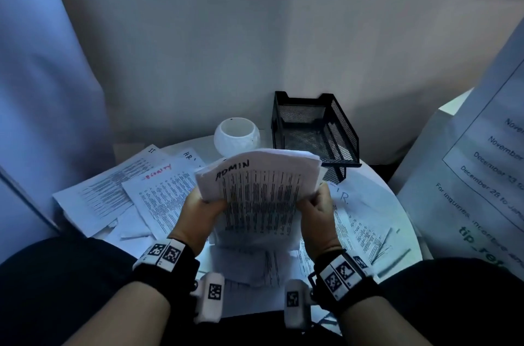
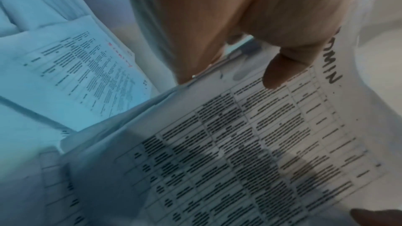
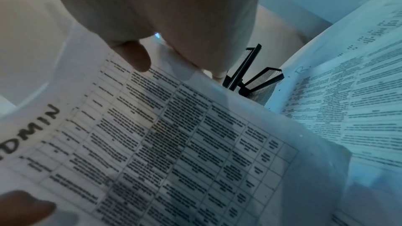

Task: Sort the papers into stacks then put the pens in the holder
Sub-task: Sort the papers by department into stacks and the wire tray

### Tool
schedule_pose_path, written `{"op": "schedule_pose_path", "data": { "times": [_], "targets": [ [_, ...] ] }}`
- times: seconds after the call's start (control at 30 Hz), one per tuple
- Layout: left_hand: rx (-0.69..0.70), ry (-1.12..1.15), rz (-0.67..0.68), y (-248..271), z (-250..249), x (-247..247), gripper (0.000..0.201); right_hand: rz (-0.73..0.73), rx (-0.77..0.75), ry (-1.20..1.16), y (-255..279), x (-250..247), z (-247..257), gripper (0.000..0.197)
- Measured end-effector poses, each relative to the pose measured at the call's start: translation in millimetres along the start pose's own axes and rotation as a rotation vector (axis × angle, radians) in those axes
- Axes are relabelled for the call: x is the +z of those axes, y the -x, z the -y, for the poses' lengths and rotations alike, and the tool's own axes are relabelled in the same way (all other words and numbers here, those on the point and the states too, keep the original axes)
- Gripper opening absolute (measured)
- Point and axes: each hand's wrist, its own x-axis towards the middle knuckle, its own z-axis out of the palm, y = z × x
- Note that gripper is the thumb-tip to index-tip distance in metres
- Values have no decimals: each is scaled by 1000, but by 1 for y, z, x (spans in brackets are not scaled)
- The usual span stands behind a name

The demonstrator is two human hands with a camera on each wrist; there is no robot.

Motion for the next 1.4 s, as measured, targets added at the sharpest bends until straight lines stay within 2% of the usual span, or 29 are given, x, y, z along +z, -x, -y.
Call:
{"op": "schedule_pose_path", "data": {
  "times": [0.13, 0.37, 0.53, 0.63, 0.8, 0.9, 0.97, 1.0, 1.1, 1.17, 1.2, 1.3, 1.37, 1.4],
  "targets": [
    [-65, -81, -17, 1, 17, 0, 27, 16, 26, -45, 3, 10, 3, 31],
    [-70, 86, -61, 0, 9, 6, 42, 42, 34, -191, -4, 13, 7, 26],
    [-78, 2, -95, -4, 19, 4, 35, -17, 55, -171, -6, 7, -2, 25],
    [-101, -61, -68, -2, 25, 6, 33, 6, 91, -121, -8, 6, -8, 19],
    [-107, -79, -57, -2, 27, 9, 34, 34, 181, 52, -7, 4, -28, 50],
    [-113, 8, -88, -3, 14, 13, 24, -106, 317, 111, -6, -6, -43, 93],
    [-111, 72, -102, -5, 3, 15, 17, -153, 435, 7, -5, -8, -54, 101],
    [-105, 105, -113, -7, -2, 17, 17, -139, 506, -66, -4, -8, -59, 93],
    [-77, 157, -177, -19, -16, 18, 20, -25, 682, -286, 7, 3, -65, 47],
    [-43, 110, -176, -28, -23, 17, 13, 55, 707, -323, 15, 14, -64, 16],
    [-28, 55, -152, -32, -28, 15, 9, 67, 695, -323, 17, 18, -63, 7],
    [-12, -149, -23, -48, -40, 7, 10, 31, 669, -322, 11, 22, -65, 7],
    [-25, -279, 86, -53, -48, -3, 16, -14, 673, -333, 4, 16, -66, 21],
    [-32, -341, 140, -55, -49, -10, 17, -43, 671, -330, -1, 12, -66, 20]
  ]
}}
